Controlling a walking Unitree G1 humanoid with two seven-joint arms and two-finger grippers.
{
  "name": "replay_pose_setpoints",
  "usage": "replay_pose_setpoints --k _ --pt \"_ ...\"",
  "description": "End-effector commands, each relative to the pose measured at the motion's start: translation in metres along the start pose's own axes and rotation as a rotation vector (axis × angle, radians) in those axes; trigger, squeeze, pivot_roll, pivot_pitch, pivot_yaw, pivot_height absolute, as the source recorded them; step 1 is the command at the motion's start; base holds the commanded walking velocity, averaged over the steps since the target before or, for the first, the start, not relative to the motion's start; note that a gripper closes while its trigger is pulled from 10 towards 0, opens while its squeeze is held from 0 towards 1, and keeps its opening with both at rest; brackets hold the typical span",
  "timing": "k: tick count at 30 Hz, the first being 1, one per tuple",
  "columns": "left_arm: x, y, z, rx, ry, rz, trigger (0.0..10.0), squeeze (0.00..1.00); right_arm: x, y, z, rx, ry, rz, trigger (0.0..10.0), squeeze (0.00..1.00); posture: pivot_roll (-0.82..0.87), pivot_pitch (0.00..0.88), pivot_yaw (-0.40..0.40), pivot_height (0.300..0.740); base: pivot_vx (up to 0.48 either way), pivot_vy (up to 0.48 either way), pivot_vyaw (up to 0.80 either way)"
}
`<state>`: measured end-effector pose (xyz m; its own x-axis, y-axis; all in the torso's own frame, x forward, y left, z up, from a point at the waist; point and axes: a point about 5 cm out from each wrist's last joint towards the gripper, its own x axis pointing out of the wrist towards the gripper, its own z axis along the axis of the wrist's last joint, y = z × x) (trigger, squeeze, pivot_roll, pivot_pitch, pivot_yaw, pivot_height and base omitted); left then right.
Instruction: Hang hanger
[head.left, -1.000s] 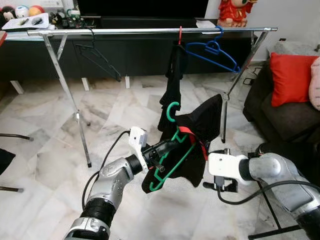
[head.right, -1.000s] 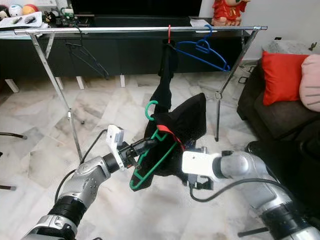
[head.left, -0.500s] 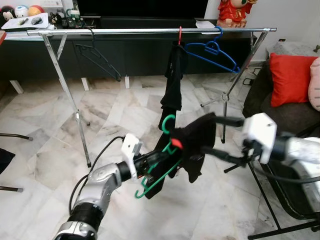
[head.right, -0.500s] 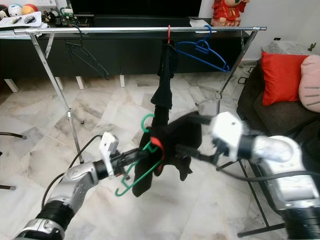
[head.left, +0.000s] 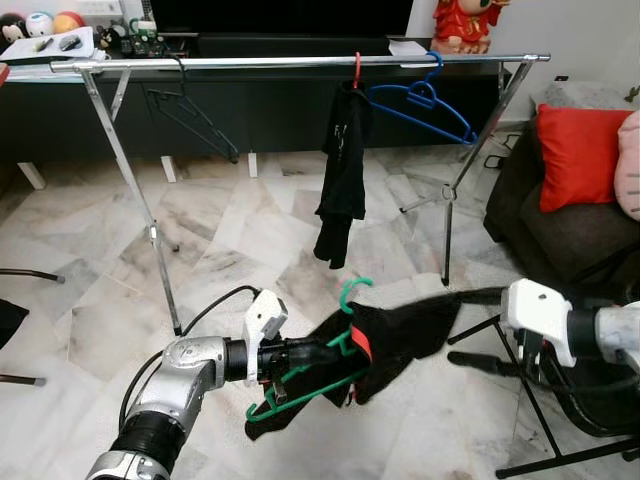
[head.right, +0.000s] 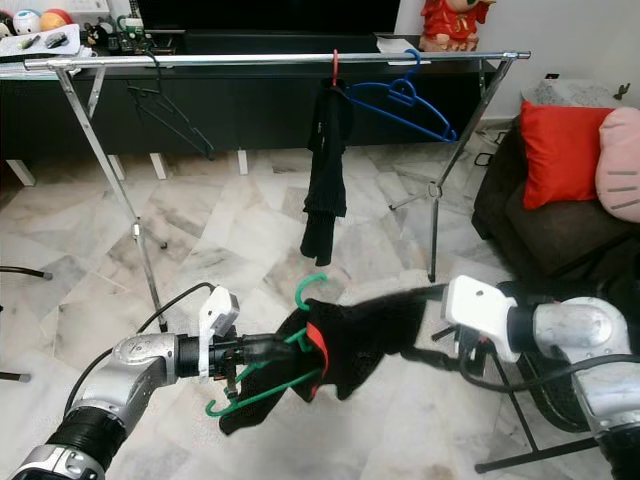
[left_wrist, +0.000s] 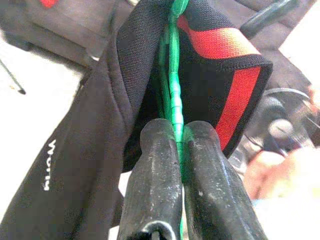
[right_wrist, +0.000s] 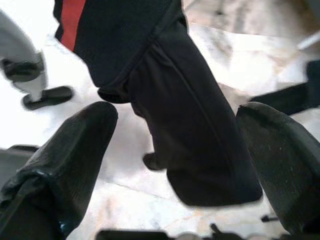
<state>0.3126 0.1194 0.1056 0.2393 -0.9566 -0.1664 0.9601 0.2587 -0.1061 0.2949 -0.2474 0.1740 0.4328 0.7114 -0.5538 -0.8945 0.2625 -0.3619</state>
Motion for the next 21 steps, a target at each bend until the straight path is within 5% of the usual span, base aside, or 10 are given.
replay_pose_setpoints --k 1,11,21 --pt "0.003 -0.006 0.001 0.021 0.014 -0.057 10.0 0.00 -0.004 0.000 -0.002 -0.024 0.029 0.038 10.0 0.00 -0.06 0.186 -0.074 0.740 0.000 0.000 0.00" --pt "0.005 -0.012 0.008 0.167 0.112 -0.175 10.0 0.00 0.000 0.007 -0.004 -0.047 -0.013 0.204 10.0 0.00 -0.05 0.180 -0.088 0.740 0.000 0.000 0.00" --pt "0.009 -0.014 0.016 0.217 0.112 -0.200 10.0 0.00 0.017 0.016 -0.007 -0.040 -0.041 0.299 10.0 0.00 -0.05 0.176 -0.093 0.740 0.000 0.000 0.00"
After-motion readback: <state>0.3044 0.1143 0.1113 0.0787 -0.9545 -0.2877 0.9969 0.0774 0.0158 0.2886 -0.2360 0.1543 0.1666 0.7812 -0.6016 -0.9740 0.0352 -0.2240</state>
